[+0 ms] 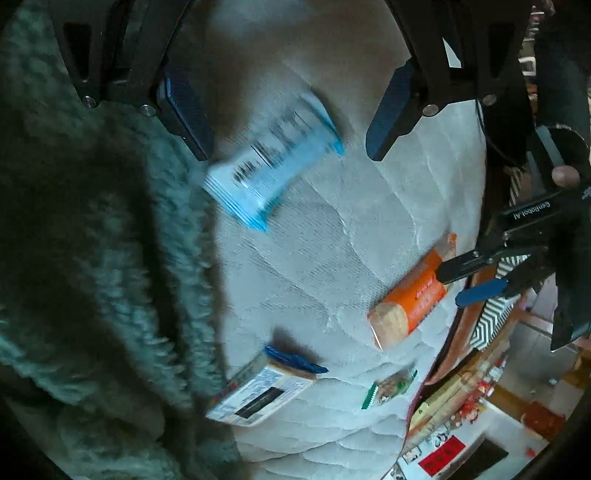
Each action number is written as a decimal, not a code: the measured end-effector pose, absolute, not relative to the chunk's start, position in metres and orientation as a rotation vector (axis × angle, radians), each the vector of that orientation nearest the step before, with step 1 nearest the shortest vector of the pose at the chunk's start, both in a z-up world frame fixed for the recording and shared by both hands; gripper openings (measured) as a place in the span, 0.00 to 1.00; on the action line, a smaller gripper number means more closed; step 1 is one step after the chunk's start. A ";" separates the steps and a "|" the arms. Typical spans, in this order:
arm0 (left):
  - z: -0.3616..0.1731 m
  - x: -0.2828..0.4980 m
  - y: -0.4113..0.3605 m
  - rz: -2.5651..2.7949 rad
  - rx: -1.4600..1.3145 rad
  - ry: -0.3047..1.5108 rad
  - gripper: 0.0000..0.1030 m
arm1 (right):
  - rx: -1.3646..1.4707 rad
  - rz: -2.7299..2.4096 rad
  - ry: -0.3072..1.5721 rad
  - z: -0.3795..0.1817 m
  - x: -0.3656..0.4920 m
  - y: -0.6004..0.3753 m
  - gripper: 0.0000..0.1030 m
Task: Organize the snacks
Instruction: 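Grasp the orange cracker pack with left while right grasps the blue-white packet, then carry the cracker pack and blue-white packet over the white tray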
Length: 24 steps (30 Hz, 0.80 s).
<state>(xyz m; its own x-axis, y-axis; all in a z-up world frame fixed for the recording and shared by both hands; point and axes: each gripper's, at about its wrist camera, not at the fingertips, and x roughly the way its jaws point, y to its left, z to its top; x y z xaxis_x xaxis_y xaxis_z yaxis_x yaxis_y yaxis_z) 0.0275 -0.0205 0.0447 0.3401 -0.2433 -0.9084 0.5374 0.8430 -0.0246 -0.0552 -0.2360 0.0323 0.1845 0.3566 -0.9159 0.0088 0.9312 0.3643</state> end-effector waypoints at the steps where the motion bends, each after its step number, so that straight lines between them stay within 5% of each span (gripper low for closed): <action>1: 0.044 0.030 -0.023 -0.524 0.300 1.116 0.71 | 0.319 0.243 1.373 0.029 -0.052 -0.236 0.81; 4: 0.039 0.035 -0.031 -0.543 0.318 1.126 0.71 | 0.292 0.234 1.382 0.021 -0.049 -0.231 0.78; 11: 0.019 0.039 -0.046 -0.516 0.372 1.181 0.70 | 0.109 0.277 1.340 0.023 -0.056 -0.224 0.50; 15: 0.016 0.035 -0.041 -0.504 0.331 1.196 0.53 | 0.098 0.296 1.327 0.027 -0.055 -0.227 0.31; 24: 0.038 0.021 -0.005 -0.354 0.142 1.165 0.52 | 0.041 0.427 1.262 0.051 -0.039 -0.192 0.29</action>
